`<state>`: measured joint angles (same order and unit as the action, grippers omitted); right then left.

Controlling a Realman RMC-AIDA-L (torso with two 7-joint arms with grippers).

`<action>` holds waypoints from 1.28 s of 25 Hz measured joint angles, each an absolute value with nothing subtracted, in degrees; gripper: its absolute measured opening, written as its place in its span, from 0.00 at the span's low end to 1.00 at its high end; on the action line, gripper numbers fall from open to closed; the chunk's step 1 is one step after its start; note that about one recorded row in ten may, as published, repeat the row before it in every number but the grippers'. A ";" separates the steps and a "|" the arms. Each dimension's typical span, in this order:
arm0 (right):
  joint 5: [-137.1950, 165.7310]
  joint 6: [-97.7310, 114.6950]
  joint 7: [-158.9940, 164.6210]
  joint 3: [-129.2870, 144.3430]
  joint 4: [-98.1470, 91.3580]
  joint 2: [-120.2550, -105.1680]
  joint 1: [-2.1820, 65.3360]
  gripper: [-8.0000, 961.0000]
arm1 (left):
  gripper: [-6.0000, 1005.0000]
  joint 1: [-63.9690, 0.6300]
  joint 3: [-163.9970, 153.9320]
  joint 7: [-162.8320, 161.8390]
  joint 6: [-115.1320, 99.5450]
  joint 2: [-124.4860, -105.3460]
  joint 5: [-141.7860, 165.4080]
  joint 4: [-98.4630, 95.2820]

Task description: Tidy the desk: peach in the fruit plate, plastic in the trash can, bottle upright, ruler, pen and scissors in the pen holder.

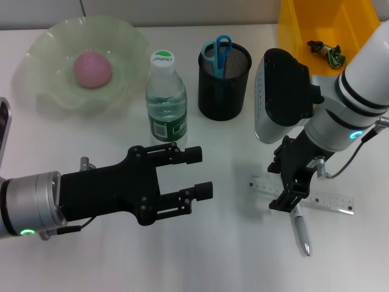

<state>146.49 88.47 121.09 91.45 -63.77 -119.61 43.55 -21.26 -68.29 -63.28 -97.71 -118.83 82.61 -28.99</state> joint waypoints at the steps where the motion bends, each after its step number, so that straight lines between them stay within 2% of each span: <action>1: 146.49 88.38 121.19 91.58 -63.74 -119.62 43.56 0.79 | 0.63 -21.26 -68.29 -63.28 -97.71 -118.83 82.61 -28.99; 28: 146.61 85.80 121.64 94.23 -61.68 -119.62 43.77 0.77 | 0.62 -21.09 -68.29 -63.23 -97.64 -118.74 82.61 -29.01; 32: 146.61 85.65 121.64 94.41 -61.68 -119.62 43.76 0.64 | 0.62 -21.01 -68.29 -63.21 -97.64 -118.74 82.61 -29.01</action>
<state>146.61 85.65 121.64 94.41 -61.68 -119.62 43.76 -21.01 -68.29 -63.21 -97.64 -118.74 82.61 -29.01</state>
